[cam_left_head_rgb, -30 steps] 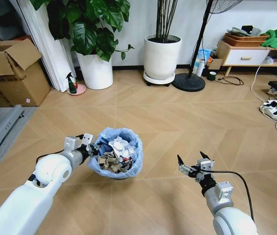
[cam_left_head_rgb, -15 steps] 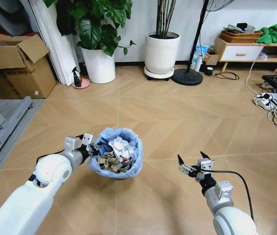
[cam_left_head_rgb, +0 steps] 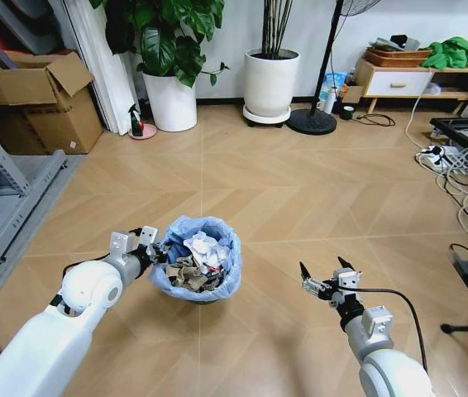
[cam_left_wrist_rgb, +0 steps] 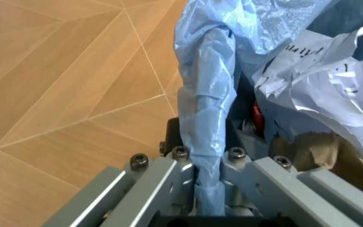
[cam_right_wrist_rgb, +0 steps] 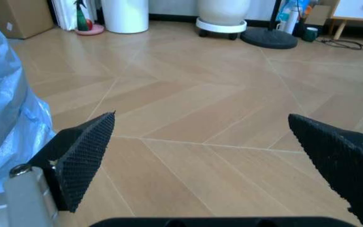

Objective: Pick up the trash bin and place the garbage on the floor into it.

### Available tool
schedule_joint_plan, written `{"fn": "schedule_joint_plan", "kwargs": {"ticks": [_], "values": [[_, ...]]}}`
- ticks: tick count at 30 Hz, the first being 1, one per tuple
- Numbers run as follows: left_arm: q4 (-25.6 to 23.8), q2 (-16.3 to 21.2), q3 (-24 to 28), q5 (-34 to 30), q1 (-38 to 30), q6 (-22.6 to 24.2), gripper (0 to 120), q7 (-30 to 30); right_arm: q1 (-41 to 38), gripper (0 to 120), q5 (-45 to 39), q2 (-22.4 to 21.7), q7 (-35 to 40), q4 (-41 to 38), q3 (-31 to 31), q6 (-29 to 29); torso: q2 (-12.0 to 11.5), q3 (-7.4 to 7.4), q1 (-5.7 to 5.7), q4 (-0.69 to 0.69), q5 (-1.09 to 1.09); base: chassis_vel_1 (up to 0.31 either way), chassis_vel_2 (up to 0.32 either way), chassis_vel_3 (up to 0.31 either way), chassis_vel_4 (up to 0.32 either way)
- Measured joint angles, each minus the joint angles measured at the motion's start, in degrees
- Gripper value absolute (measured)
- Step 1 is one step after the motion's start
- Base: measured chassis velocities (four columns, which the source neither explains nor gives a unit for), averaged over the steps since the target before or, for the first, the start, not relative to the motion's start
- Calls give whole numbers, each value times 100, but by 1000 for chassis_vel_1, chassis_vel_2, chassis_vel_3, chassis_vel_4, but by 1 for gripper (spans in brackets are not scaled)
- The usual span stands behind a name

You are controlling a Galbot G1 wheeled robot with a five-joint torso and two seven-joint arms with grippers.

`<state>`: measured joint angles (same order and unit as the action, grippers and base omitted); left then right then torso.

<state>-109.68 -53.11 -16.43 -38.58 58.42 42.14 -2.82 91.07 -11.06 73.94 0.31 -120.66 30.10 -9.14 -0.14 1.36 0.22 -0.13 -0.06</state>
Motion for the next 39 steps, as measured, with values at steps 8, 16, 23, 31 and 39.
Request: {"fn": "schedule_joint_plan", "kwargs": {"ticks": [8, 16, 23, 31, 39], "values": [[-138, 80, -115, -68, 225, 0, 0, -297, -44, 100, -13, 3, 2, 28, -1, 14, -1, 3, 2, 0, 1, -11, 13, 9, -12], [-259, 147, -381, -127, 773, 0, 0, -854, -77, 100, -55, -31, 8, 87, -1, 23, 0, 2, 2, 0, 1, 0, 0, 0, 0], [-177, 67, -581, -132, 1259, 0, 0, -1279, -114, 100, -80, -48, 11, 157, 3, 45, 0, 2, 2, 1, 0, 0, 0, 0, 0], [15, -133, -517, -328, 1216, 0, 0, -1539, -128, 100, -79, -59, 23, 188, -7, 64, 0, 1, 1, 1, 1, 0, 0, 0, 0], [247, -259, -439, -465, 1027, -1, 0, -1618, -59, 100, -88, -86, 23, 174, 97, 107, 0, 2, 1, 0, 1, 0, 0, 0, 0]]}}
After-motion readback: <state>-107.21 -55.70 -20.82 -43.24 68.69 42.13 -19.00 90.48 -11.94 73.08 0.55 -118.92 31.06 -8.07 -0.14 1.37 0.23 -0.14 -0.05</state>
